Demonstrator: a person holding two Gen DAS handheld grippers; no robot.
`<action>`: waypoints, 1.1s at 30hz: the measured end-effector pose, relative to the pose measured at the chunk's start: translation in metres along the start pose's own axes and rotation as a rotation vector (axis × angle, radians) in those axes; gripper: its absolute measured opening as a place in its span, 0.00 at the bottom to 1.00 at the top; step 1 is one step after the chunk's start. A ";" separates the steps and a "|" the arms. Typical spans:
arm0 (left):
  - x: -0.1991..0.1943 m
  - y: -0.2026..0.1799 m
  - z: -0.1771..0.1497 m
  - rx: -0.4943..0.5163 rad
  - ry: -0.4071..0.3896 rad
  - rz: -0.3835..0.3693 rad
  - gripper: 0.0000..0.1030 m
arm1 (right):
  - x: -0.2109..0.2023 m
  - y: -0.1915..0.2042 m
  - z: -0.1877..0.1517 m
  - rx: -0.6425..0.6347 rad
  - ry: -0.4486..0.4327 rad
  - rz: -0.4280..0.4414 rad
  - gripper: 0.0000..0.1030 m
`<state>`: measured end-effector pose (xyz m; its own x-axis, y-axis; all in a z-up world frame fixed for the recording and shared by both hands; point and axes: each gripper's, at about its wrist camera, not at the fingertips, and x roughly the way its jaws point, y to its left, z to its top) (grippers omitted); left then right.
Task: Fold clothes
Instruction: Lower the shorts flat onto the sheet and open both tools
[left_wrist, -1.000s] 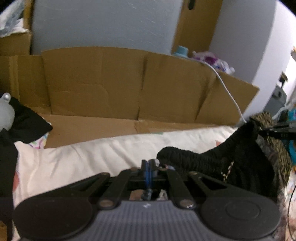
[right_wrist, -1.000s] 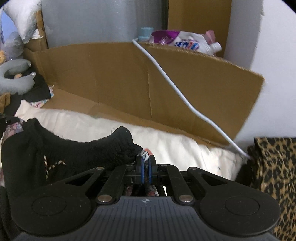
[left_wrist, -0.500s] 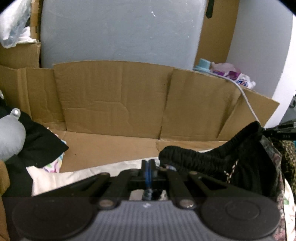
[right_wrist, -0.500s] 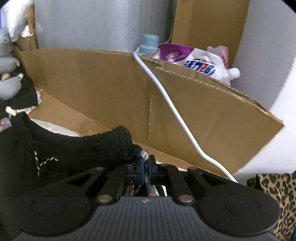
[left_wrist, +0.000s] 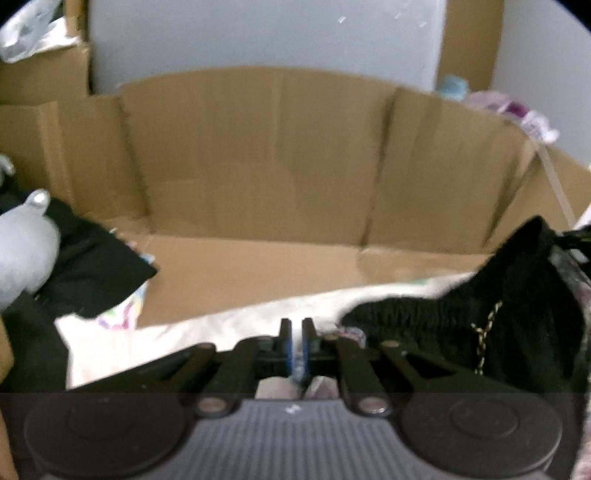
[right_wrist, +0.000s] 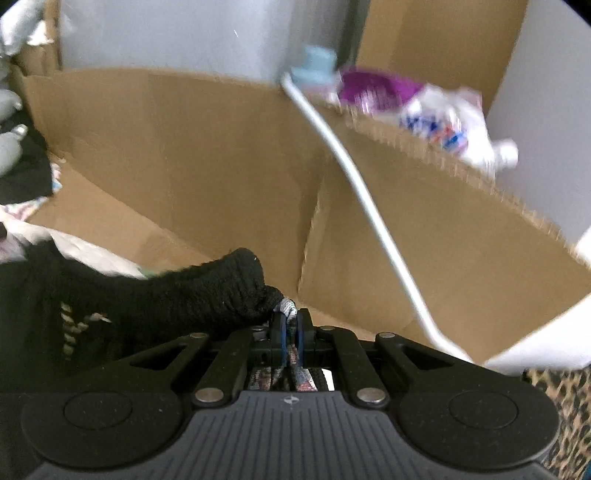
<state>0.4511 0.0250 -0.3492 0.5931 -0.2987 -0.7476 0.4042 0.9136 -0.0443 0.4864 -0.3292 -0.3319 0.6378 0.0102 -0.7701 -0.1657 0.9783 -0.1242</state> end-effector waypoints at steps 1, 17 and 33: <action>0.001 0.001 -0.005 -0.010 0.009 0.005 0.11 | 0.000 -0.001 -0.004 0.005 0.005 0.004 0.21; -0.087 -0.059 -0.057 -0.035 -0.008 -0.129 0.26 | -0.089 -0.014 -0.080 0.138 0.016 0.167 0.40; -0.171 -0.157 -0.101 0.026 0.016 -0.277 0.32 | -0.193 -0.013 -0.217 0.419 -0.005 0.261 0.40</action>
<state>0.2161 -0.0400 -0.2812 0.4469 -0.5315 -0.7196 0.5675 0.7902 -0.2313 0.2022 -0.3882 -0.3169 0.6187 0.2664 -0.7391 -0.0043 0.9419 0.3360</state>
